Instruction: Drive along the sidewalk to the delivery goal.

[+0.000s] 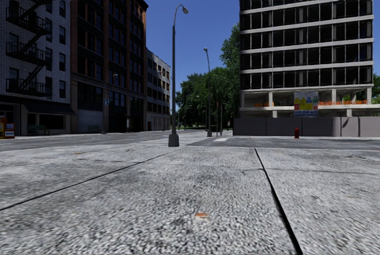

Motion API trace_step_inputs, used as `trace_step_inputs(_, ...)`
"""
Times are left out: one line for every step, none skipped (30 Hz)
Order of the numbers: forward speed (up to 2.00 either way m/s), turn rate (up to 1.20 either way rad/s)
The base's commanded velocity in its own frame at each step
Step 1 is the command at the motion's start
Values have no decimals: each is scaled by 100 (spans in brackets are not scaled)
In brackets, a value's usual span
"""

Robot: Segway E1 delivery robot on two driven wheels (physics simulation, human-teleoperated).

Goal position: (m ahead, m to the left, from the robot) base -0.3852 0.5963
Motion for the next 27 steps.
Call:
trace_step_inputs(165, 0)
trace_step_inputs(142, 0)
trace_step_inputs(58, 0)
trace_step_inputs(58, 0)
trace_step_inputs(18, 0)
trace_step_inputs(0, 0)
trace_step_inputs(0, 0)
trace_step_inputs(0, 0)
trace_step_inputs(0, 0)
trace_step_inputs(0, 0)
trace_step_inputs(0, 0)
trace_step_inputs(0, 0)
trace_step_inputs(0, 0)
trace_step_inputs(0, 0)
trace_step_inputs(0, 0)
trace_step_inputs(0, 0)
trace_step_inputs(0, 0)
trace_step_inputs(0, 0)
trace_step_inputs(0, 0)
trace_step_inputs(0, 0)
trace_step_inputs(0, 0)
trace_step_inputs(0, 0)
trace_step_inputs(0, 0)
trace_step_inputs(0, 0)
trace_step_inputs(0, 0)
trace_step_inputs(0, 0)
trace_step_inputs(0, 0)
